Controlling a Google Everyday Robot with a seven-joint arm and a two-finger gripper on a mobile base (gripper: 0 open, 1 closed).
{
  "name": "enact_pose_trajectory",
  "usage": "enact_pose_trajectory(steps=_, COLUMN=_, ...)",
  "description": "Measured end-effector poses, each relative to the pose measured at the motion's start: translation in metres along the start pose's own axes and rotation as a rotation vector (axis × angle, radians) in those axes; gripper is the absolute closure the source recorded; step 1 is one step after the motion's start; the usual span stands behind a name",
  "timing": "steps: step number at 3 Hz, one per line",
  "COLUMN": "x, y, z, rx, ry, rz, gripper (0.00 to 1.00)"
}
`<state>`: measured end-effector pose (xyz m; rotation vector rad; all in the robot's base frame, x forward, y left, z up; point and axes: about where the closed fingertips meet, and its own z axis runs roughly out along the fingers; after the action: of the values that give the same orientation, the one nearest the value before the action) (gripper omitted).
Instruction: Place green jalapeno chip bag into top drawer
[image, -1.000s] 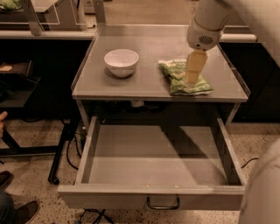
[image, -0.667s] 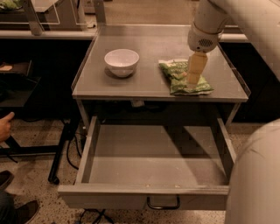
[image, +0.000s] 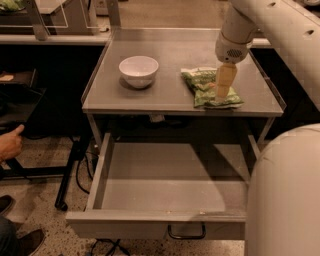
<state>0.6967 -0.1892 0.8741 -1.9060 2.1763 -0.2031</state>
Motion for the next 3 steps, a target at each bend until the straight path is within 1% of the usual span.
enact_pose_trajectory(steps=1, x=0.008, y=-0.017, z=0.022, rx=0.012, ry=0.022, rz=-0.027, gripper=0.00)
enact_pose_trajectory(steps=2, x=0.010, y=-0.018, z=0.034, rx=0.004, ry=0.028, rz=-0.029, gripper=0.00)
enact_pose_trajectory(steps=3, x=0.010, y=-0.018, z=0.034, rx=0.004, ry=0.028, rz=-0.029, gripper=0.00)
